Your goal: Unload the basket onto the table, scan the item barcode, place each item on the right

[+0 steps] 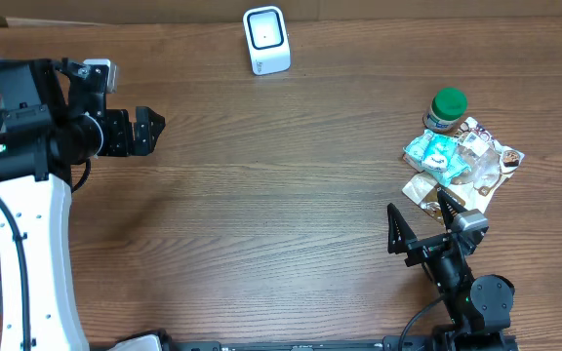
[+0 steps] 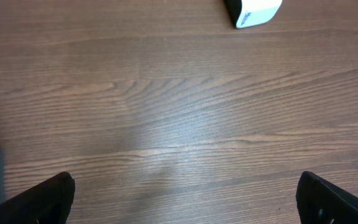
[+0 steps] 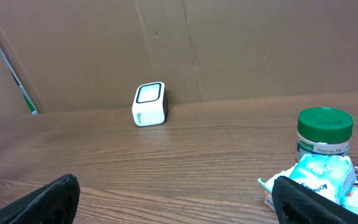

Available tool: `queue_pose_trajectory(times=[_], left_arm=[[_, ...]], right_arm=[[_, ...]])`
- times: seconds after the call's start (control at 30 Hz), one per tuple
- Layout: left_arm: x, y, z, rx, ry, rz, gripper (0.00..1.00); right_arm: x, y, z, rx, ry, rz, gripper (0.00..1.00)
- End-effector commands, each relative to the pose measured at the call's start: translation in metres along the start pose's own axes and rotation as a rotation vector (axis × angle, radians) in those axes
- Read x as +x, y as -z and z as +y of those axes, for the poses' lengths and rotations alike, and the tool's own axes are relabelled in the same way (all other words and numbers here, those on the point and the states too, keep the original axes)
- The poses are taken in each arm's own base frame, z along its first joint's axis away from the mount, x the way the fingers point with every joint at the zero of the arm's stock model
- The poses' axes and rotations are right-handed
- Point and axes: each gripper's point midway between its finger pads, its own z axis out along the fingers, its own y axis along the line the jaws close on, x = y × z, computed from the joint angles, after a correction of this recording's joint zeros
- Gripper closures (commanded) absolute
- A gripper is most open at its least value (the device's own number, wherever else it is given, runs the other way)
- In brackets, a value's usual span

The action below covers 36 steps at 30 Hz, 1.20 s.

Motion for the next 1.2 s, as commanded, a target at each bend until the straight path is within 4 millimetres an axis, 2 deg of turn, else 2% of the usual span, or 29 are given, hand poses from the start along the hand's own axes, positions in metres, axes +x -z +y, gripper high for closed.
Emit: queue_pose_trajectory(times=[0.0,0.13,0.27,0.3,0.33,0.47,0.63,0.87,1.0,1.17], left_arm=[[-0.011,0.041,-0.019,0.0,-0.066,-0.117,0.0],[0.009,0.061,-0.037,0.011,-0.099,-0.158,0.0],[0.05,0.066,-0.054,0.033,-0.131,-0.152,0.0],[0.061,0.065,-0.054,0.022,-0.132,-0.142,0.0],[0.083,0.065,-0.051,-0.014,-0.145,-0.129,0.01],[0.112,0.061,-0.047,-0.069,-0.169,-0.18,0.0],[0.116,0.047,-0.053,-0.069,-0.29,-0.4,0.0],[0.115,0.03,-0.056,-0.077,-0.371,-0.714,0.01],[0.122,0.019,-0.056,-0.079,-0.398,-0.819,0.0],[0.136,0.004,-0.057,-0.076,-0.414,-0.864,0.01]], right_arm=[[0.001,0.0,0.0,-0.002,0.005,-0.007,0.0],[0.001,0.0,0.0,-0.002,0.005,-0.007,0.0],[0.001,0.0,0.0,-0.002,0.005,-0.007,0.0],[0.001,0.0,0.0,-0.002,0.005,-0.007,0.0],[0.001,0.0,0.0,-0.002,0.005,-0.007,0.0],[0.001,0.0,0.0,-0.002,0.005,-0.007,0.0],[0.001,0.0,0.0,-0.002,0.005,-0.007,0.0],[0.001,0.0,0.0,-0.002,0.005,-0.007,0.0],[0.001,0.0,0.0,-0.002,0.005,-0.007,0.0],[0.001,0.0,0.0,-0.002,0.005,-0.007,0.0]])
